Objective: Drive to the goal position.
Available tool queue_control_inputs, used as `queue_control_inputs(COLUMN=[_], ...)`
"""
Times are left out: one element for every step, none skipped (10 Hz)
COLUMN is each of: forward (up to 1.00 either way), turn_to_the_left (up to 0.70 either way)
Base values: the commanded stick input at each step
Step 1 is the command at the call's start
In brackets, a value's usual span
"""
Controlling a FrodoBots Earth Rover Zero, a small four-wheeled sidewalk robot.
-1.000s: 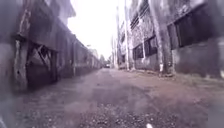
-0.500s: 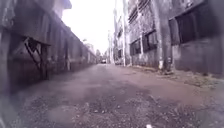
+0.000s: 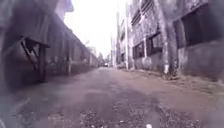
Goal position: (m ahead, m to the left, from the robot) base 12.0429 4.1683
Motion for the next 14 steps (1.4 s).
queue_control_inputs(forward=[0.60, 0.60, 0.60, 0.60, 0.60, 0.60, 0.60, 0.60, 0.60, 0.60, 0.60, 0.60, 0.60, 0.60], turn_to_the_left=[0.12, 0.08, 0.02, 0.00, 0.00, 0.00, 0.00, 0.00, 0.00, 0.00, 0.00, 0.00, 0.00, 0.00])
